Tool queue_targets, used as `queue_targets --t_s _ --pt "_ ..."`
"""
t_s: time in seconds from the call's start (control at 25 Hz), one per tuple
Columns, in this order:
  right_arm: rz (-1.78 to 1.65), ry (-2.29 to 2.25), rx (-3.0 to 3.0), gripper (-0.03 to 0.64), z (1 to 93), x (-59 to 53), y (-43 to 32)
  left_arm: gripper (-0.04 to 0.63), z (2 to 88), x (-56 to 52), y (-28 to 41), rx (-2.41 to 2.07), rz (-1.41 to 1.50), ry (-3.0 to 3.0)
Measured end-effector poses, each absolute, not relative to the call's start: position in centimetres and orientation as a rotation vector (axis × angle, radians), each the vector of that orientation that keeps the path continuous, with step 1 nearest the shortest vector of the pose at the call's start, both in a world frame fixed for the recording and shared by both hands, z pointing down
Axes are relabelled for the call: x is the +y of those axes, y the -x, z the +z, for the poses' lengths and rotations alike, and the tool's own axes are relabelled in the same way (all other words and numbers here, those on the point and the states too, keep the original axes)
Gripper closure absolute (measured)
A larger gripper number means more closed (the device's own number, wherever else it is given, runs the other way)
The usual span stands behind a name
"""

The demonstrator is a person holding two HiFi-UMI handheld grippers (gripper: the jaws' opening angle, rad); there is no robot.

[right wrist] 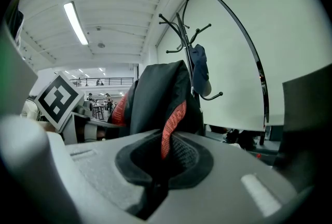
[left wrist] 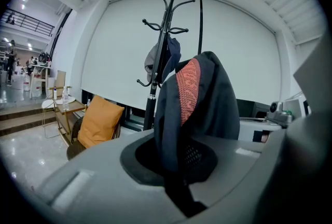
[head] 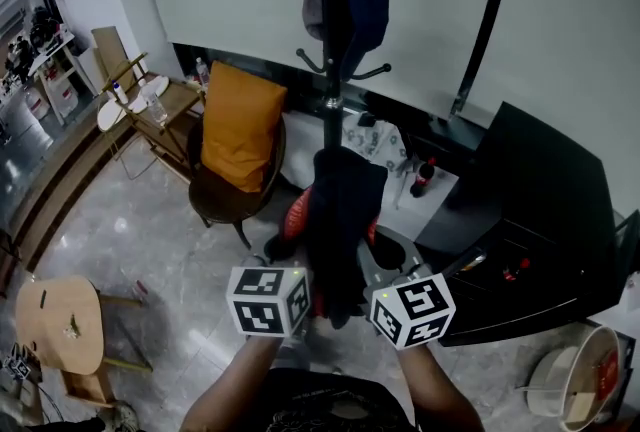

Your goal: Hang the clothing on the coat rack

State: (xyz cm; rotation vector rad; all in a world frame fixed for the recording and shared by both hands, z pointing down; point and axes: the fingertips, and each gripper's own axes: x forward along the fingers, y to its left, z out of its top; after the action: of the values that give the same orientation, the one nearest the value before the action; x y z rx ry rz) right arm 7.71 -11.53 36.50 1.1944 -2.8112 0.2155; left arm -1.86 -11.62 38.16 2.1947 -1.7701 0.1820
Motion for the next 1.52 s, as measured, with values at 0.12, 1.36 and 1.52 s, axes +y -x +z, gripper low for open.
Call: queue_targets --t_s 0.12,1.36,1.52 --pt "0.219 -1.202 -2.801 0.6 36.5 -13.4 -6.9 0.577 38.1 -13.5 2.8 -1.761 0.184 -2.193" --pt "0.202 -1.387 -2.686 0.6 35.3 -24.8 -1.2 0.577 37.2 -26.5 9.3 -1.622 0.191 -2.269" --pt "0.185 -1.411 -2.665 0.6 35.4 -25.8 -1.0 0.577 37.5 -27.9 9.4 -1.599 0.193 -2.281"
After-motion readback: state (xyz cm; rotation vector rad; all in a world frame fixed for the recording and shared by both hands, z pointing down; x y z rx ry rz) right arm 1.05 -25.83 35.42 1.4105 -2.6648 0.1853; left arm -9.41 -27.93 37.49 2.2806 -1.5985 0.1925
